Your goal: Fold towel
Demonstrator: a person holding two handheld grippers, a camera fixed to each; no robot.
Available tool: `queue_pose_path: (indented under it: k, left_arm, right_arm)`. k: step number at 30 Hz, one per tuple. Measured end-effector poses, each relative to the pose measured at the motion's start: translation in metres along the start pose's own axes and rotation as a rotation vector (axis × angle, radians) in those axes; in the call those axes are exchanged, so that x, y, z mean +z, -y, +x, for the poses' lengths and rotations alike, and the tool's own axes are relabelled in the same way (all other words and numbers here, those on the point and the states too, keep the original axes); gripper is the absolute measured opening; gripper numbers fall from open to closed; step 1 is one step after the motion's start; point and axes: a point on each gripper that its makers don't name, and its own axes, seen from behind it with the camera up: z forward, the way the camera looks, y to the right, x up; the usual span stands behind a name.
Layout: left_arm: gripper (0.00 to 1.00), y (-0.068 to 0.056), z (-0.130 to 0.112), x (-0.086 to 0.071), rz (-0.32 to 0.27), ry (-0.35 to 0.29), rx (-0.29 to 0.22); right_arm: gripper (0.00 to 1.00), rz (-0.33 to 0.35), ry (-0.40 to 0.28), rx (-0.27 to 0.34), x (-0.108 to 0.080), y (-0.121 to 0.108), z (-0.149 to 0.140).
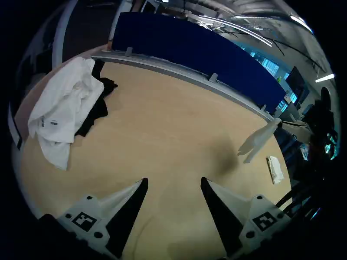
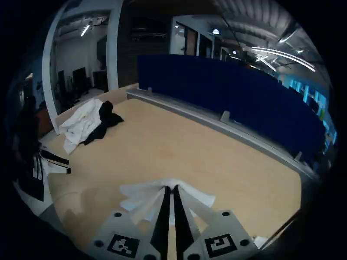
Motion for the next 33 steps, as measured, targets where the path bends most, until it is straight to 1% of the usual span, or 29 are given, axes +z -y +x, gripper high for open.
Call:
queue_pose_path:
  k: [9,18,23,27,33]
  left_arm:
    - [0.9,-0.01,-0.001,0.003,-0.009,0.013,0.01]
    - [0.9,-0.025,0.0,0.003,-0.012,0.024,0.012]
    - [0.9,-0.035,-0.001,0.004,-0.01,0.026,0.023]
    - [0.9,-0.043,-0.002,0.005,-0.008,0.032,0.029]
    - [0.9,-0.056,-0.004,0.007,-0.008,0.037,0.044]
  right_arm:
    - [0.05,-0.068,0.033,0.021,-0.046,-0.079,-0.02]
    - [0.05,-0.137,0.08,0.026,-0.074,-0.156,-0.047]
    - [0.05,-0.166,0.103,0.02,-0.086,-0.191,-0.061]
    - [0.05,-0.185,0.111,0.025,-0.09,-0.216,-0.068]
    - [0.05,-0.201,0.127,0.042,-0.094,-0.243,-0.079]
